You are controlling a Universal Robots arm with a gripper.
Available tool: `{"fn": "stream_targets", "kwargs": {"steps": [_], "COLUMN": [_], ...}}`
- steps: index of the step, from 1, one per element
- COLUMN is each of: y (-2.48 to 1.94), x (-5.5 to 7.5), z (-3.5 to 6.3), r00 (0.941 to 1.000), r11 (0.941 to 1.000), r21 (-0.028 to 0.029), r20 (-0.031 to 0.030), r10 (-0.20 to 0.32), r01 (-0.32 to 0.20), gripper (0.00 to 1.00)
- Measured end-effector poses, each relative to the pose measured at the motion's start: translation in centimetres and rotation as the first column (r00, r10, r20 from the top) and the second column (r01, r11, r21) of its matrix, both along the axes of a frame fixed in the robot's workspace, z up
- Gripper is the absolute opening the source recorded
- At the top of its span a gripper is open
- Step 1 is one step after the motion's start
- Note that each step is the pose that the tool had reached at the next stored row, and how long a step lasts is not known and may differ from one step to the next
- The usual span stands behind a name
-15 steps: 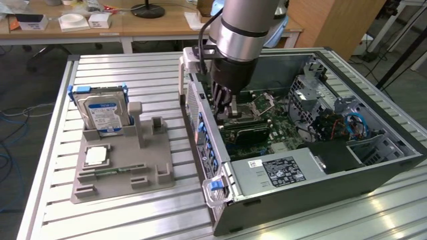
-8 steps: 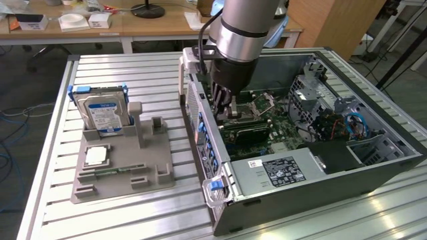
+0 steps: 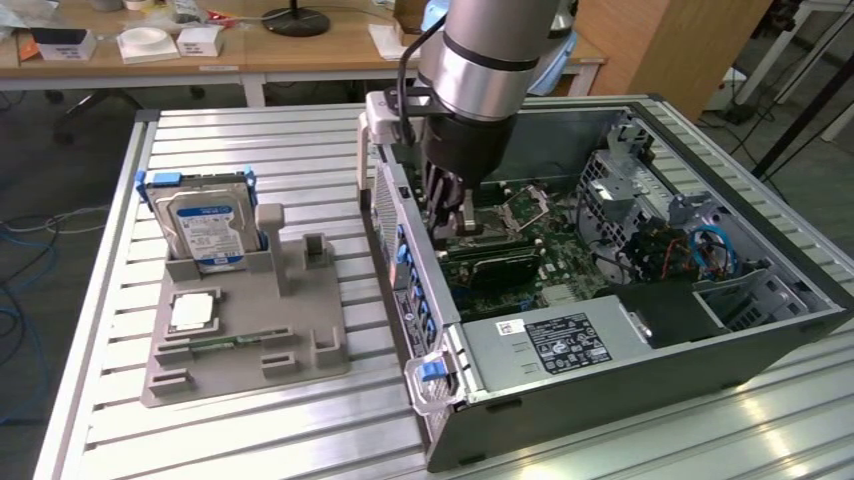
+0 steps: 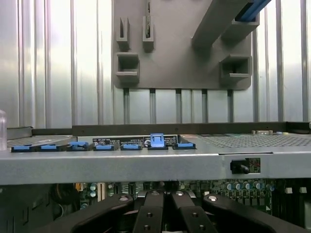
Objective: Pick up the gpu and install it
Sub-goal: 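Press down on the gpu until it lock into place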
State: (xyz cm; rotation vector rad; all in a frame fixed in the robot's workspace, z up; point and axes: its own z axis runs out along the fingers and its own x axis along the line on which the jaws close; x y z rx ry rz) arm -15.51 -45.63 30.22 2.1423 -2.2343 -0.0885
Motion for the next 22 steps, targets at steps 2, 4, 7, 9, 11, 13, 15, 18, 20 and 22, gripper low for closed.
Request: {"fn": "stream_targets", "kwargs": {"steps": [2, 4, 7, 9, 11, 13, 15, 18, 20, 22], "y": [-0.14, -0.31, -0.42, -0.44, -0.45, -0.45, -0.45, -0.46, -0.43, -0.43], "x": [-0.1, -0.19, -0.26, -0.26, -0.26, -0.26, -0.26, -0.26, 0.0, 0.66], "z": [0.0, 0.0, 0.0, -0.02, -0.11, -0.27, -0.49, -0.66, -0.77, -0.84], "r00": [1.0, 1.0, 1.0, 1.0, 1.0, 1.0, 1.0, 1.0, 1.0, 1.0], "r11": [1.0, 1.0, 1.0, 1.0, 1.0, 1.0, 1.0, 1.0, 1.0, 1.0], "r21": [0.0001, 0.0, 0.0001, 0.0001, 0.0002, -0.0003, -0.0009, -0.0013, 0.0011, 0.0022], "r20": [0.0, 0.0, 0.0, 0.0001, 0.0001, -0.0003, -0.0006, -0.0008, 0.0011, 0.0006], "r10": [0.0, -0.001, -0.001, -0.001, -0.001, -0.001, -0.001, -0.001, -0.001, -0.001], "r01": [0.0, 0.001, 0.001, 0.001, 0.001, 0.001, 0.001, 0.001, 0.001, 0.001], "gripper": [0.11, 0.11, 0.11, 0.11, 0.11, 0.11, 0.11, 0.11, 0.11, 0.11]}}
